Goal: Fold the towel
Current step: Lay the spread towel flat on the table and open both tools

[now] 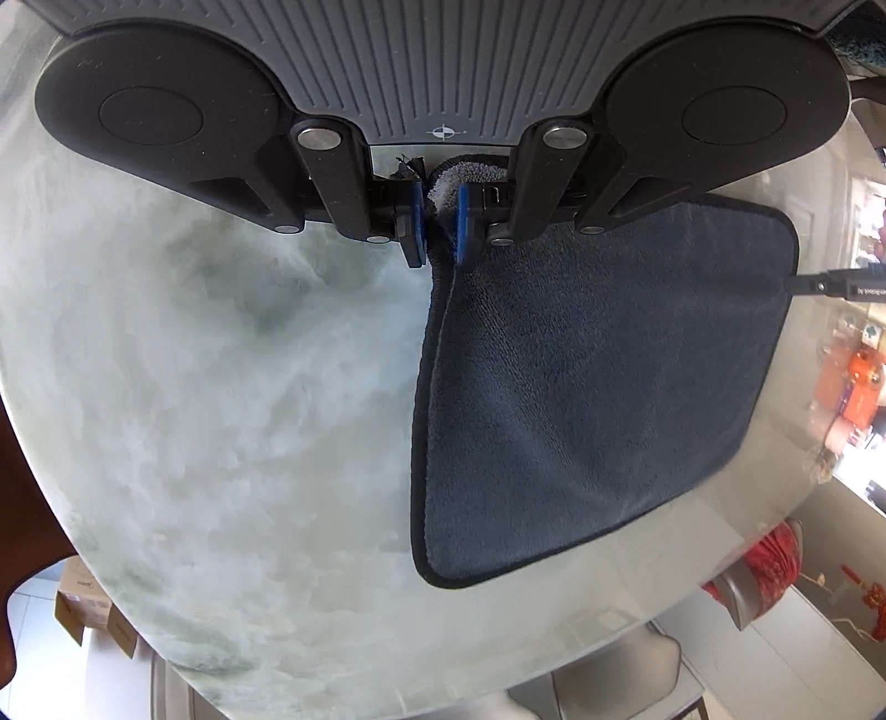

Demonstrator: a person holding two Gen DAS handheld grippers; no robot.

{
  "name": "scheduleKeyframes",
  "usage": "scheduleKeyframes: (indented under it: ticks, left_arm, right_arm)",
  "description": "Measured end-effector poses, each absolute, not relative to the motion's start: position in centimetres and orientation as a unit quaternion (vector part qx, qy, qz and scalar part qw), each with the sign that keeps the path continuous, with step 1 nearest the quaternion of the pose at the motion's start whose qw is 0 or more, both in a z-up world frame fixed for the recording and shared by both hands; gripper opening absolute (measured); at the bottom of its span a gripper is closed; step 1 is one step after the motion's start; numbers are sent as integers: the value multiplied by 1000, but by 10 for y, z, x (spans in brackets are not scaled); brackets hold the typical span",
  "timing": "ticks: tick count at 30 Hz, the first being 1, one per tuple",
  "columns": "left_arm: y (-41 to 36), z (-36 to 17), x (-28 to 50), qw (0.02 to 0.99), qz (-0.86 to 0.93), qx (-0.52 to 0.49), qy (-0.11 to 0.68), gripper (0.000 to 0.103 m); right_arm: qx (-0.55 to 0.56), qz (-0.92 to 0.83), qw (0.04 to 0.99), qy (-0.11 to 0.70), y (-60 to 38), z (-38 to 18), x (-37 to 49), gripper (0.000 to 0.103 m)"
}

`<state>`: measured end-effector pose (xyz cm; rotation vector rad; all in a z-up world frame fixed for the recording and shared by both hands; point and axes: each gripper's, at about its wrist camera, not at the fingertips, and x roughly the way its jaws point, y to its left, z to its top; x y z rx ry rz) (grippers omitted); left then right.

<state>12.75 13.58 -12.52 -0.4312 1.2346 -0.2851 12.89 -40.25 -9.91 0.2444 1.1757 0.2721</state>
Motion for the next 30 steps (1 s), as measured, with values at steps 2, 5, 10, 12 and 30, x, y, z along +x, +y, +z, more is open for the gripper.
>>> scheduleKeyframes:
  ticks: [2,5,10,12,30]
  left_arm:
    - [136,-121,129,790,-130,-179,572,7]
    - [131,-109,132,799,-139,-145,566,7]
    - [113,-95,131,807,-190,-123,546,12]
    - [99,-95,126,801,-214,-133,543,13]
    - [71,-125,98,755,-203,-198,591,1]
  right_arm:
    - [112,125,816,554,-402,-100,125,12]
    - [99,117,816,557,-401,-100,120,15]
    - [31,62,843,534,-393,-90,121,36]
    - [6,76,854,515,-385,-81,118,36]
    - [21,185,828,529,-339,-95,113,37]
